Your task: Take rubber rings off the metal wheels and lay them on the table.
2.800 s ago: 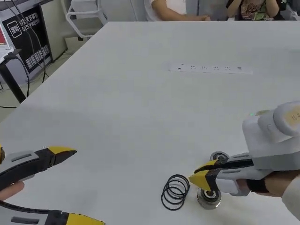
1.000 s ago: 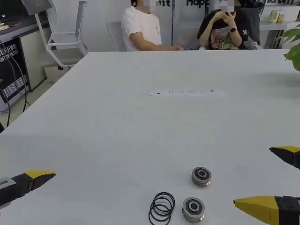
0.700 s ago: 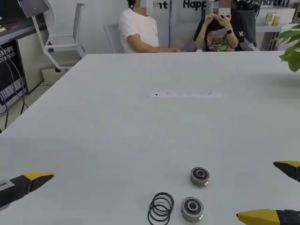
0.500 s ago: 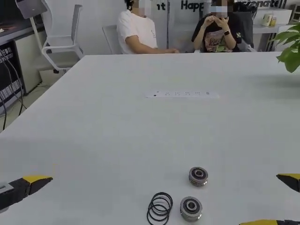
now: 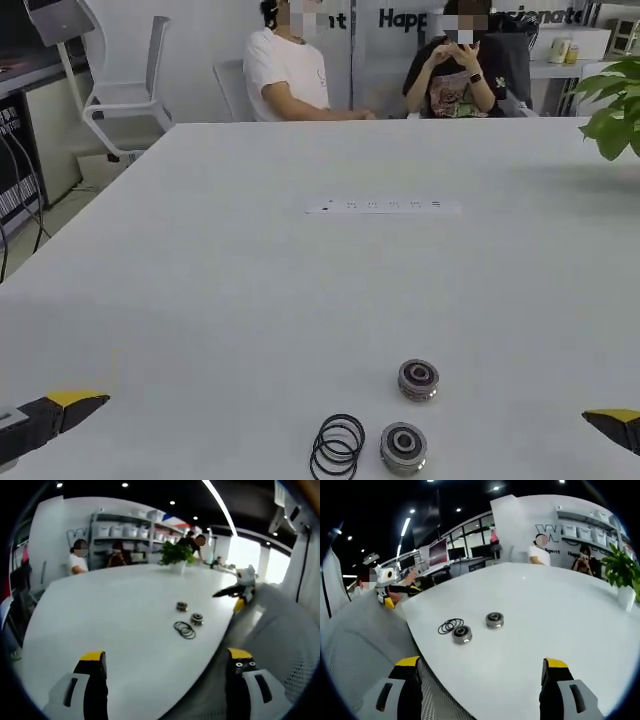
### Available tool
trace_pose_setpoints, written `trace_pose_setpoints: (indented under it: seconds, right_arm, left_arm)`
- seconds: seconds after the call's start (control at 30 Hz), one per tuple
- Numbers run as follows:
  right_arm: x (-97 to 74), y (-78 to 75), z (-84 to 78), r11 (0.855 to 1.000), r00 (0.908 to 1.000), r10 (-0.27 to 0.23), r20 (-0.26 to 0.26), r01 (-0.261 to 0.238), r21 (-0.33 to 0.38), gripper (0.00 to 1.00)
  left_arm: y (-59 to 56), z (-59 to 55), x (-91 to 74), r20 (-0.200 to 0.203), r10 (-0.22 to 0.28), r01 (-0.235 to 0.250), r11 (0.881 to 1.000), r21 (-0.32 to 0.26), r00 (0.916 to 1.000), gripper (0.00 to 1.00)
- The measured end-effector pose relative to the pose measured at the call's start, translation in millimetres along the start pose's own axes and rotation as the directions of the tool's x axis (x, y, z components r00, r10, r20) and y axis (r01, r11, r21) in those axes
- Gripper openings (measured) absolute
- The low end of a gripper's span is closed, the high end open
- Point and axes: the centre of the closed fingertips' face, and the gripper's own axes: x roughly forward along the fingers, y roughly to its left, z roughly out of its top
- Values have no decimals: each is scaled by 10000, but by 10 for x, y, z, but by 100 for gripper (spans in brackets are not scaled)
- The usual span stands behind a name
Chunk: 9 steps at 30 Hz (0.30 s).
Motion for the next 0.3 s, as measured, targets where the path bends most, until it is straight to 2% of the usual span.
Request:
trace_pose_setpoints:
  seconds: [0.1,0.3]
  right_arm:
    - [-7,-19,-4,9999,9999,-98,-35,98,96,99]
    - [-14,-20,-34,9999,9997,-142,-209,143,74,99]
  left_arm:
    - [-6,-37,9,-148,-24,20,9996,-268,9999,100]
    - [7,-15,-5,8,147,-147,9992,-371,9999,100]
